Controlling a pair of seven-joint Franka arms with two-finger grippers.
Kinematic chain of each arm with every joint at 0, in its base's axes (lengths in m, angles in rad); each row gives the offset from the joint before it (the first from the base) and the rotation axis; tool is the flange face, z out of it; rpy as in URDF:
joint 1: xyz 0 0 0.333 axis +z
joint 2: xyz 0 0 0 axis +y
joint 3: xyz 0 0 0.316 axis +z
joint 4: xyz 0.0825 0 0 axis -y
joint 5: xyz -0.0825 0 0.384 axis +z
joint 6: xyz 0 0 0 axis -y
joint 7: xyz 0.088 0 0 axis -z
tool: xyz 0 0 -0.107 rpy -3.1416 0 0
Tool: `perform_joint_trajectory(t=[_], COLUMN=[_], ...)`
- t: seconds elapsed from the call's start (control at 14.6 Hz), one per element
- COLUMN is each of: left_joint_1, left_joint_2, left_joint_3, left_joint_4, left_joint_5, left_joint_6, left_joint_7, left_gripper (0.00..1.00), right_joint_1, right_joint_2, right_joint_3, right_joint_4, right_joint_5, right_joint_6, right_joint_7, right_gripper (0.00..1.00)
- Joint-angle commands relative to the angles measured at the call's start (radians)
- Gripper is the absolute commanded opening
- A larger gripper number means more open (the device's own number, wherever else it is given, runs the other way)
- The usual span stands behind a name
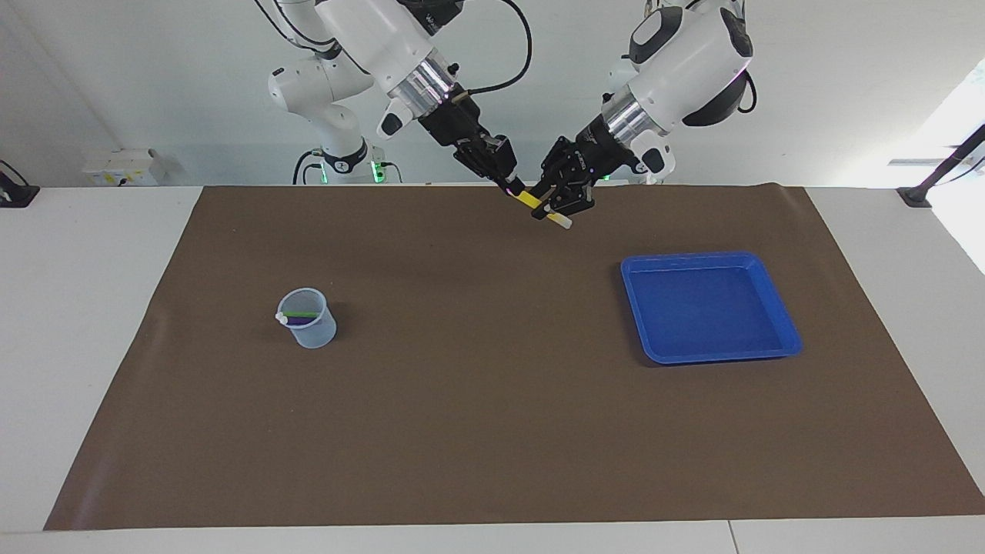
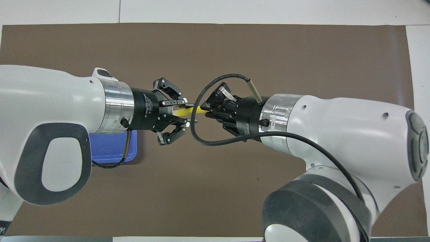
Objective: Right arm passes pens to left for tray arrangement
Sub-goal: 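Close the left gripper on the yellow pen's free end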
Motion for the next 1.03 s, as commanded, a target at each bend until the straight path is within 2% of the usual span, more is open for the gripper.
perform_joint_trajectory(t=[0.0, 0.75, 0.82, 0.89, 0.96], left_joint_1=[-0.009, 0.009, 0.012, 0.014, 0.014], left_joint_2=[-0.030, -0.025, -0.025, -0.025, -0.025], left_joint_3=[0.007, 0.010, 0.010, 0.011, 0.013], left_joint_4=[-0.034, -0.031, -0.033, -0.034, -0.036], left_joint_5=[-0.012, -0.004, -0.004, -0.004, -0.004], left_joint_6=[0.013, 0.020, 0.034, 0.039, 0.042], left_joint_7=[0.000, 0.007, 0.007, 0.010, 0.014], left_gripper=[0.00, 0.00, 0.00, 0.00, 0.00], right_joint_1=[-0.009, -0.012, -0.012, -0.013, -0.013], right_joint_2=[-0.024, -0.024, -0.024, -0.024, -0.024], right_joint_3=[0.002, 0.001, -0.001, -0.001, -0.001], right_joint_4=[-0.029, -0.029, -0.029, -0.029, -0.029], right_joint_5=[0.022, 0.022, 0.022, 0.022, 0.022], right_joint_6=[0.020, 0.009, 0.008, 0.006, 0.006], right_joint_7=[-0.032, -0.054, -0.052, -0.052, -0.051], right_gripper=[0.00, 0.00, 0.04, 0.24, 0.56])
